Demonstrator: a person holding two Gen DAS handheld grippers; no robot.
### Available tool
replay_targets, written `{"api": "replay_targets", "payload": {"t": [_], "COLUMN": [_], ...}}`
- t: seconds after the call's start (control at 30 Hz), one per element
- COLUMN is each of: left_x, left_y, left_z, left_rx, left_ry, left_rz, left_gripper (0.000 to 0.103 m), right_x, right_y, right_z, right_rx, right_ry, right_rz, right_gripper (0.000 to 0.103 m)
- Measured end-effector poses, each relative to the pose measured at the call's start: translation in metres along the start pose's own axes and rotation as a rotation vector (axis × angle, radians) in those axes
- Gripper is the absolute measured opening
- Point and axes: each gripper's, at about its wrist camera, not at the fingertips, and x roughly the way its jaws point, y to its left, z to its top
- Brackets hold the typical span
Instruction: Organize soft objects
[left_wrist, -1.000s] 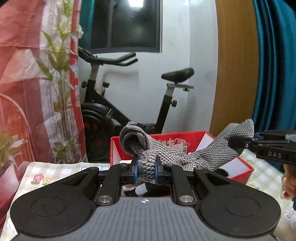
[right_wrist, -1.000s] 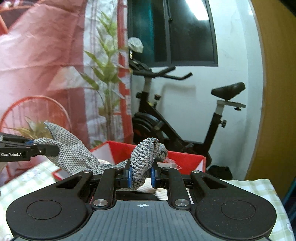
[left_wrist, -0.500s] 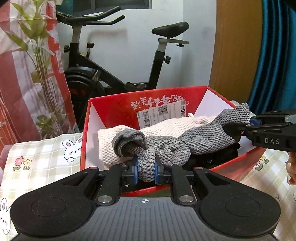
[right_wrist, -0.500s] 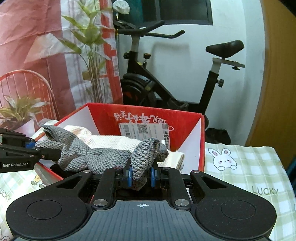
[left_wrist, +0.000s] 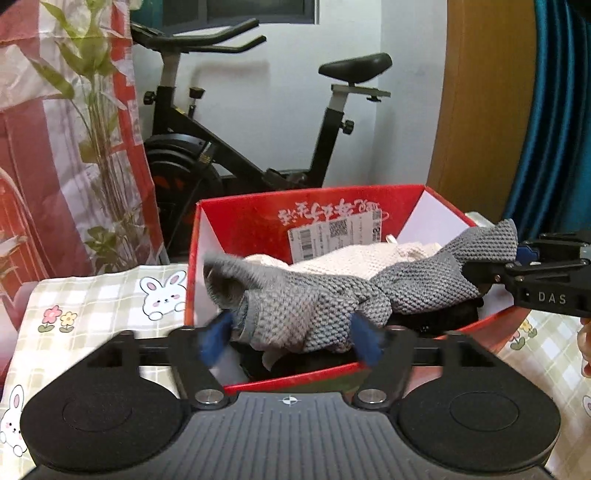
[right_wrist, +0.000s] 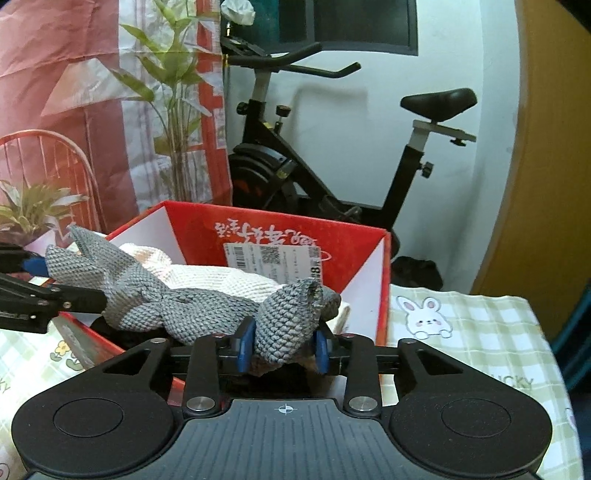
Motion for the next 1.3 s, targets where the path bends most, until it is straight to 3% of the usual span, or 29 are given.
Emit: {"api": "replay_targets", "payload": {"t": [0.07, 0.17, 0.33, 0.5, 0.87, 1.3], "left_x": [-0.004, -0.008, -0.014, -0.018, -0.038, -0.068], "left_y": [-0.001, -0.003, -0.006, -0.009, -0.019, -0.021], "left_z": [0.001, 0.002, 0.002, 0.003, -0.001, -0.004], "left_rx": [0.001, 0.009, 0.007, 0.001, 0.024, 0.01], "left_ry": [-0.013, -0.023, -0.038, -0.025, -0.054, -0.116], "left_rz": [0.017, 0.042, 0.065, 0.112, 0.188, 0.175], "left_gripper": [0.092, 0.099, 0.103, 0.103, 0.103, 0.103], "right_x": [-0.003, -0.009, -0.017, -0.024, -0.037, -0.066], "right_y": [0.0, 0.001, 0.003, 0.005, 0.012, 0.022], "right_z": [0.0, -0.001, 0.0, 0.005, 0.01, 0.015], "right_rx": [0.002, 0.004, 0.009, 0.019, 0.041, 0.072], "right_ry": [0.001, -0.003, -0.002, -0.011, -0.001, -0.025], "right_rz": [-0.01, -0.022, -0.034, -0.037, -0.053, -0.057], "right_gripper": [0.039, 0.056, 0.075, 0.102, 0.102, 0.103]}}
